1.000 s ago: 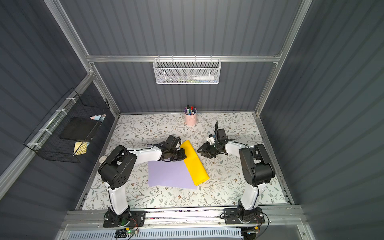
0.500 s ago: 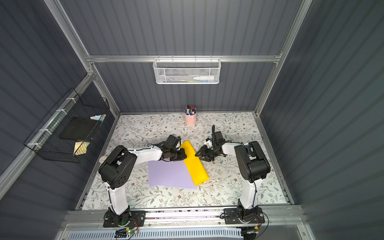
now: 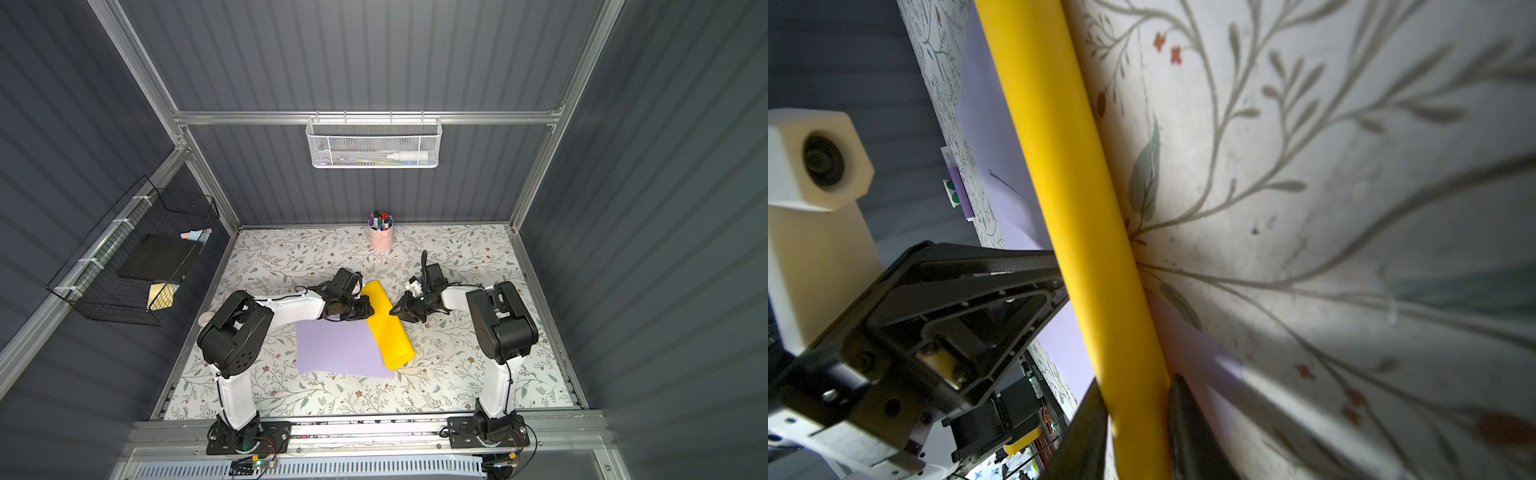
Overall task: Fold the rectangular paper in half along the long edge
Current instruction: Fold the paper.
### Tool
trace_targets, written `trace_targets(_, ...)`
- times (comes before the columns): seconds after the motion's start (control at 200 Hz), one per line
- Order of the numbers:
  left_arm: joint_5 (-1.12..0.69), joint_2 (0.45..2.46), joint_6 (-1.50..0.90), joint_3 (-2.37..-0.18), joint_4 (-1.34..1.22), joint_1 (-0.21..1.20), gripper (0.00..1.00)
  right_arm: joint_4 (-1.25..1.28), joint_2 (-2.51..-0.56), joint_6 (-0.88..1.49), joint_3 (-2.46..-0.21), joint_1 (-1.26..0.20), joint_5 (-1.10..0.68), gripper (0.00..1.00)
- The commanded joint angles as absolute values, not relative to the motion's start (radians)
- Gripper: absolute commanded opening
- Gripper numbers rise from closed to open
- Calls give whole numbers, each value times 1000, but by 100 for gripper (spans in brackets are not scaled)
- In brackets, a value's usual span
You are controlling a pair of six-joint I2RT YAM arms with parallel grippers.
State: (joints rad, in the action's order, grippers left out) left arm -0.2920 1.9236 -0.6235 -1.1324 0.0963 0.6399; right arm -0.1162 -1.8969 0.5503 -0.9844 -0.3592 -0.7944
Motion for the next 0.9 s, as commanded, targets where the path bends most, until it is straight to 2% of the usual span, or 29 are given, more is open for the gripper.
trace_targets(0.0,-295,1943,-604,-1159,126,646,19,-105,-1917,550,-997,-360,-813,28)
trace_targets(0.28,-297,1944,-602,-1159,128,645,19,-110,-1929,545,-1000,-365,-813,30)
trace_targets(0.89,-293,1931,-603,-1140,132,646,19,-148,-1952,530,-1022,-382,-781,24)
